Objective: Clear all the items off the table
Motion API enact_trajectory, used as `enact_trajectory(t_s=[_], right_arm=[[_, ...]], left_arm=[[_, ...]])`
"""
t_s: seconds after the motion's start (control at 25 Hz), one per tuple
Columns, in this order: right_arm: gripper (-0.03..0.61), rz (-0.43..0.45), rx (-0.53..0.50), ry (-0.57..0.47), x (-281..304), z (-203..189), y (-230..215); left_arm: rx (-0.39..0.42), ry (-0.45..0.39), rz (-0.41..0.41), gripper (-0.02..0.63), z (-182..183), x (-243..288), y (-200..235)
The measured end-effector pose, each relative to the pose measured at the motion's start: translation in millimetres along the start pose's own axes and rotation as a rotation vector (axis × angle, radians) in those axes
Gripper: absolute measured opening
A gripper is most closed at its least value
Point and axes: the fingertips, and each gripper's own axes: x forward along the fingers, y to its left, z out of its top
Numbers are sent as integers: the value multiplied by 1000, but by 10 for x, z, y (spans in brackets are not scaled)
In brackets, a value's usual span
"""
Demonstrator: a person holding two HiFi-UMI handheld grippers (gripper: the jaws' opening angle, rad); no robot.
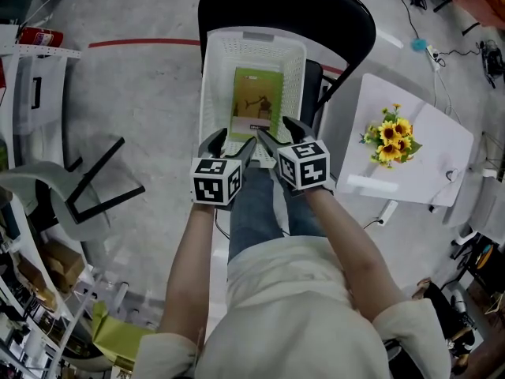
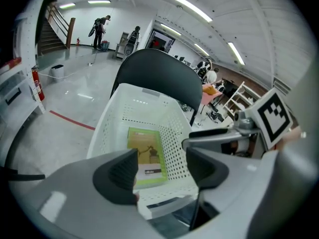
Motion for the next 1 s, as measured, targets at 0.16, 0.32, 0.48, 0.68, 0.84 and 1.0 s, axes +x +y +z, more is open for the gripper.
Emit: enact_trajectory(t_s=[0.16, 0.32, 0.48, 0.68, 0.84, 1.0], right_arm=[[285, 7, -5, -3, -48, 4, 2], [251, 18, -8, -6, -105, 14, 34], [205, 41, -18, 1, -174, 2, 72], [125, 55, -30, 2, -291, 16, 88], [54, 53, -53, 4, -375, 24, 67], [24, 49, -73, 10, -451, 28, 54]], left_arm=[[-3, 5, 3, 286, -15, 2, -50], [-6, 6, 17, 257, -9, -32, -72], [2, 7, 49, 202, -3, -60, -91], [6, 1, 67, 119, 34, -97, -161], [1, -5, 97, 51, 41, -115, -208], [2, -5, 121, 12, 27, -128, -269]])
